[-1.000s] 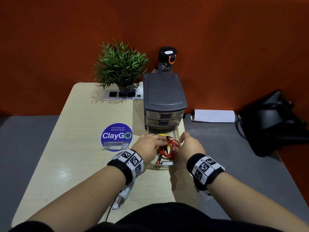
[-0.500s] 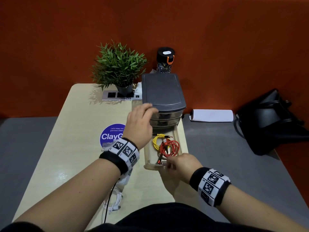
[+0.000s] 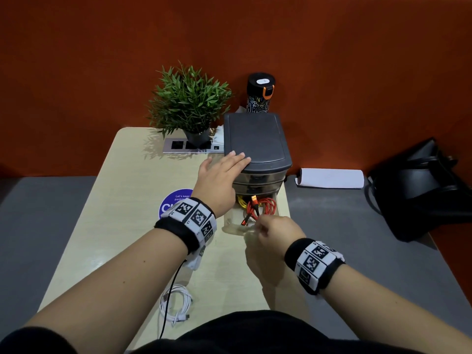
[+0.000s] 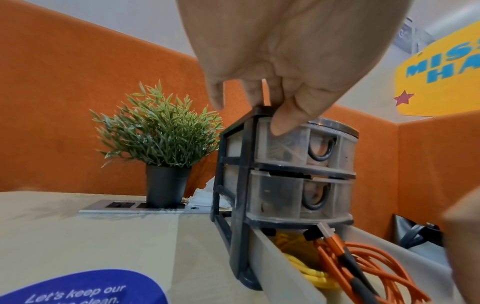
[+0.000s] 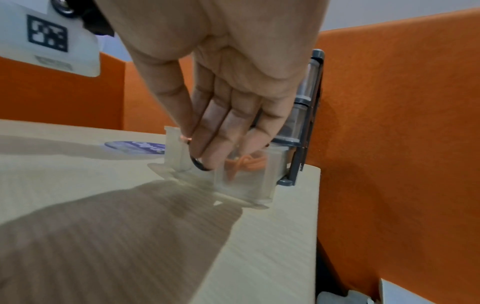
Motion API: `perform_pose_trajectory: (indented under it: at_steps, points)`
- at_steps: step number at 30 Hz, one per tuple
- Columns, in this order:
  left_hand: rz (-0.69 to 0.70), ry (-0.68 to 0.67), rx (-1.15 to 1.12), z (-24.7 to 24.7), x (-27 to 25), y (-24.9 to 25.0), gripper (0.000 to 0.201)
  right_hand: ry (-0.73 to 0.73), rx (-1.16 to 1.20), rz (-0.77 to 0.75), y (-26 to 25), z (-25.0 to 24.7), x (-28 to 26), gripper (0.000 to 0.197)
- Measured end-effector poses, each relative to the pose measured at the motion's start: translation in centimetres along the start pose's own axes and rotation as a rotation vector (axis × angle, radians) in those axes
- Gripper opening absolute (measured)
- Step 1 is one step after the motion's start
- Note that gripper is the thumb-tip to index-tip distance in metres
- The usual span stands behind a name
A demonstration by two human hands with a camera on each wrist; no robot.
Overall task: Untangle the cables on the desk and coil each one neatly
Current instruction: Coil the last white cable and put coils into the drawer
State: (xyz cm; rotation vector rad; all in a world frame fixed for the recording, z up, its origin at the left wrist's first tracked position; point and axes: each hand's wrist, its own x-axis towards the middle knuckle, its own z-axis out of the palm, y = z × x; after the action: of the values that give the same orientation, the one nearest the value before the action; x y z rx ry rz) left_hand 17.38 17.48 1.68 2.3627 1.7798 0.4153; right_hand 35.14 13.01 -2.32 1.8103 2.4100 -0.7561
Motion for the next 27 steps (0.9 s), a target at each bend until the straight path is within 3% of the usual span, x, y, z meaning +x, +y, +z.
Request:
perform_pose_trajectory:
  at_steps: [3,6,13,18,21,23,27]
  points:
    - [-0.007,-0.006,-0.019,-0.1,0.1,0.1,0.079,0.182,0.017,0.02,0.5,-0.1,1.1,0.031]
    - [-0.007,-0.017,-0.022,-0.1,0.1,0.1,0.079,0.065,-0.12,0.004,0.4,0.1,2.0,0.051]
    - [-0.006,-0.04,-0.031,-0.4,0.2,0.0,0.078,-0.074,-0.234,0.017,0.0,0.6,3.0,0.058]
    - [-0.008,-0.049,-0.034,-0.5,0.2,-0.1,0.077,-0.047,-0.201,0.025,-0.2,-0.1,3.3,0.054]
    - [-0.012,-0.053,-0.05,-0.5,0.2,-0.1,0.078,0.167,-0.135,-0.044,-0.3,-0.3,2.0,0.034]
    - [-0.014,-0.054,-0.063,-0.4,0.2,-0.2,0.078,0.229,-0.125,-0.13,-0.5,-0.2,0.7,0.022]
    - [-0.014,-0.053,-0.085,-0.4,0.2,-0.3,0.078,-0.02,-0.183,-0.12,-0.5,0.4,0.0,0.026]
